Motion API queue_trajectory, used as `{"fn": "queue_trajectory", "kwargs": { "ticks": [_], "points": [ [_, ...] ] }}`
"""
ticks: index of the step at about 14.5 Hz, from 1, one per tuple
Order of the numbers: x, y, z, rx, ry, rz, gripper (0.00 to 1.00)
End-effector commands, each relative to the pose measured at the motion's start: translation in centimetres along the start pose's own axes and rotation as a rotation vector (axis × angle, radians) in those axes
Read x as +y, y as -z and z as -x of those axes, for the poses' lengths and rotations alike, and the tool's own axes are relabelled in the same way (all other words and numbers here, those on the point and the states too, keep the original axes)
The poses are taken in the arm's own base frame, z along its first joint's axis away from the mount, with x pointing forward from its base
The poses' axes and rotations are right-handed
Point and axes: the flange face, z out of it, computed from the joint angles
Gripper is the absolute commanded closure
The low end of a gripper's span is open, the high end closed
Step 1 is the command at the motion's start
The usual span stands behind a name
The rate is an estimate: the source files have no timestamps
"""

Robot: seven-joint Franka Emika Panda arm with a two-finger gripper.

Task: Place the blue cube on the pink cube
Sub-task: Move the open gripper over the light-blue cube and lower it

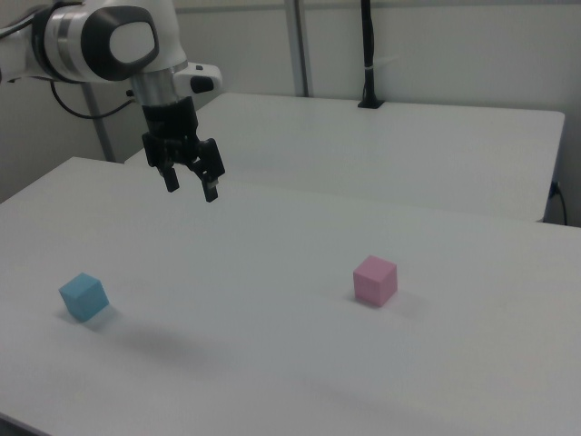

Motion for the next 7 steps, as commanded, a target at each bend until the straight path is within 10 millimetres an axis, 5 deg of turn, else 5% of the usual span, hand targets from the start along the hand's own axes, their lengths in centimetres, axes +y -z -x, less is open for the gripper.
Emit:
{"fn": "queue_trajectory", "kwargs": {
  "ticks": [1, 7],
  "points": [
    [1.25, 0.75, 0.46, -0.007, 0.064, -0.006, 0.0],
    [0.77, 0.31, 0.42, -0.022, 0.071, -0.009, 0.0]
  ]
}}
